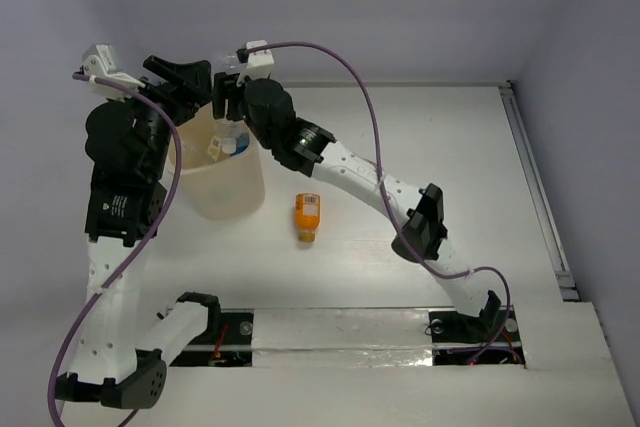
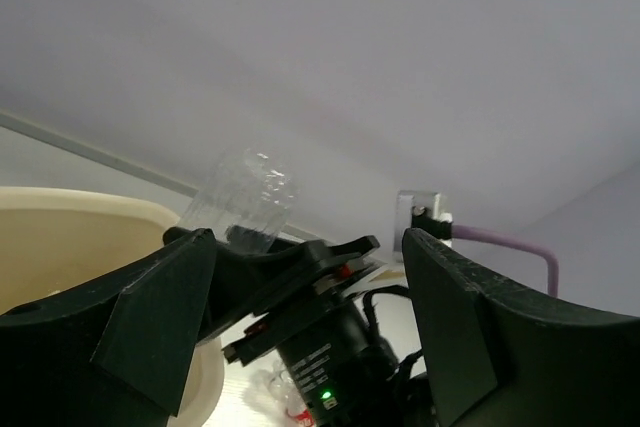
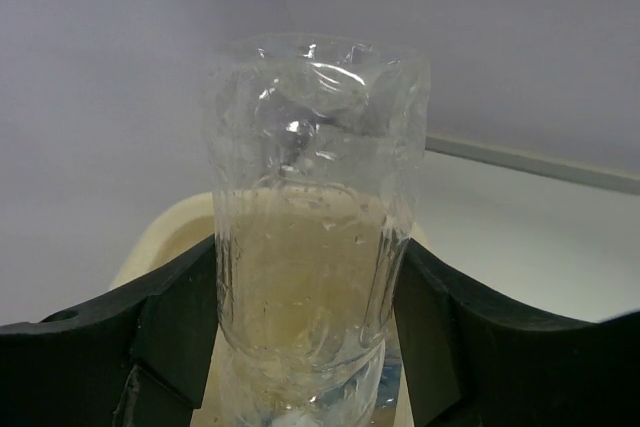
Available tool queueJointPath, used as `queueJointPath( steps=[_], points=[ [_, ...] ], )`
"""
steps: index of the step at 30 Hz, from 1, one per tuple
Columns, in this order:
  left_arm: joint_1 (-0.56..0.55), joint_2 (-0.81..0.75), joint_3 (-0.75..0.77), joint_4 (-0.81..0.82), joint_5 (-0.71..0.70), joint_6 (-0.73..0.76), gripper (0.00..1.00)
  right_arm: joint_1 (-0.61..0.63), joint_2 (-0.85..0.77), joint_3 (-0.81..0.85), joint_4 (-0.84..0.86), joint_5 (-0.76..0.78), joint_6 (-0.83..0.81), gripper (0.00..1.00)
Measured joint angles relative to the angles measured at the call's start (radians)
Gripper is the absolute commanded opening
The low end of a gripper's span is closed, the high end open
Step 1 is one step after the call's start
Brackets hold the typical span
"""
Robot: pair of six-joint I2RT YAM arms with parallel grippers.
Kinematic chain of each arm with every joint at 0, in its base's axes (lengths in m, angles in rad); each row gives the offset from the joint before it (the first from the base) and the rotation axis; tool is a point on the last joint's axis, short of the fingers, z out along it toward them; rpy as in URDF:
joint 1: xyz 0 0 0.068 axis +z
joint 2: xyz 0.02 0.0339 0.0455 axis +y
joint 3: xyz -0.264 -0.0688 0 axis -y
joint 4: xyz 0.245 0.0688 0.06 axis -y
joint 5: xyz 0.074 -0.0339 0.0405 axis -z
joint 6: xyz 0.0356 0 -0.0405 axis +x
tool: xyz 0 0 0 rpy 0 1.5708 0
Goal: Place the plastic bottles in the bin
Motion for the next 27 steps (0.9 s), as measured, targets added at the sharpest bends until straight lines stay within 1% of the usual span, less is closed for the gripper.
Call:
queueJointPath(
  steps=[2,3,5,6,8,12,14,15,16,17,18,19,20,21,22,23,24,25,26,27],
  points=[
    [0.000,0.000,0.005,-0.007,-0.001,0.004,0.77,0.009,0.000,-0.026,0.020,0.000,-0.033,0.79],
    [0.000,0.003,0.013,-0.014,-0.001,0.005,0.80,0.015,0.000,-0.044,0.021,-0.007,-0.053,0.86],
    [0.000,0.013,0.039,-0.027,0.000,0.008,0.83,0.028,0.000,-0.055,0.010,-0.024,-0.059,0.91],
    [0.000,0.022,0.059,-0.033,0.001,0.010,0.84,0.033,0.000,-0.057,0.002,-0.037,-0.056,0.96],
    [0.000,0.041,0.109,-0.050,0.007,0.011,0.84,0.039,-0.003,-0.058,-0.002,-0.065,-0.053,0.99],
    [0.000,0.077,0.212,-0.074,0.054,0.010,0.82,0.048,-0.034,-0.059,-0.028,-0.098,-0.032,1.00],
    [0.000,0.087,0.243,-0.084,0.095,0.004,0.76,0.047,-0.086,-0.084,-0.046,-0.101,-0.021,1.00],
    [0.000,0.090,0.249,-0.085,0.121,-0.002,0.72,0.046,-0.122,-0.104,-0.054,-0.103,-0.015,0.98],
    [0.000,0.090,0.249,-0.087,0.147,-0.008,0.62,0.043,-0.166,-0.134,-0.056,-0.102,-0.006,0.95],
    [-0.002,0.090,0.246,-0.089,0.175,-0.018,0.54,0.038,-0.222,-0.180,-0.055,-0.103,0.005,0.88],
    [-0.008,0.090,0.237,-0.088,0.198,-0.022,0.45,0.031,-0.293,-0.242,-0.053,-0.107,0.017,0.65],
    [-0.017,0.090,0.221,-0.085,0.219,-0.029,0.35,0.021,-0.352,-0.294,-0.056,-0.108,0.029,0.48],
    [-0.035,0.090,0.203,-0.085,0.229,-0.032,0.31,0.002,-0.444,-0.395,-0.027,-0.117,0.052,0.31],
    [-0.069,0.093,0.183,-0.091,0.236,-0.033,0.28,-0.018,-0.520,-0.471,-0.026,-0.126,0.064,0.10],
    [-0.113,0.101,0.168,-0.100,0.234,-0.032,0.20,-0.047,-0.604,-0.561,-0.012,-0.137,0.084,0.03],
    [-0.163,0.114,0.159,-0.109,0.225,-0.032,0.16,-0.084,-0.691,-0.661,0.010,-0.151,0.104,0.00],
    [-0.239,0.133,0.156,-0.122,0.195,-0.029,0.13,-0.117,-0.767,-0.753,0.027,-0.161,0.124,0.00],
    [-0.313,0.152,0.151,-0.124,0.174,-0.028,0.06,-0.159,-0.840,-0.841,0.037,-0.171,0.138,0.00],
    [-0.391,0.178,0.141,-0.126,0.140,-0.028,0.01,-0.200,-0.901,-0.927,0.043,-0.178,0.151,0.00],
    [-0.462,0.200,0.127,-0.130,0.110,-0.027,0.00,-0.242,-0.962,-1.020,0.051,-0.192,0.161,0.00]
  ],
)
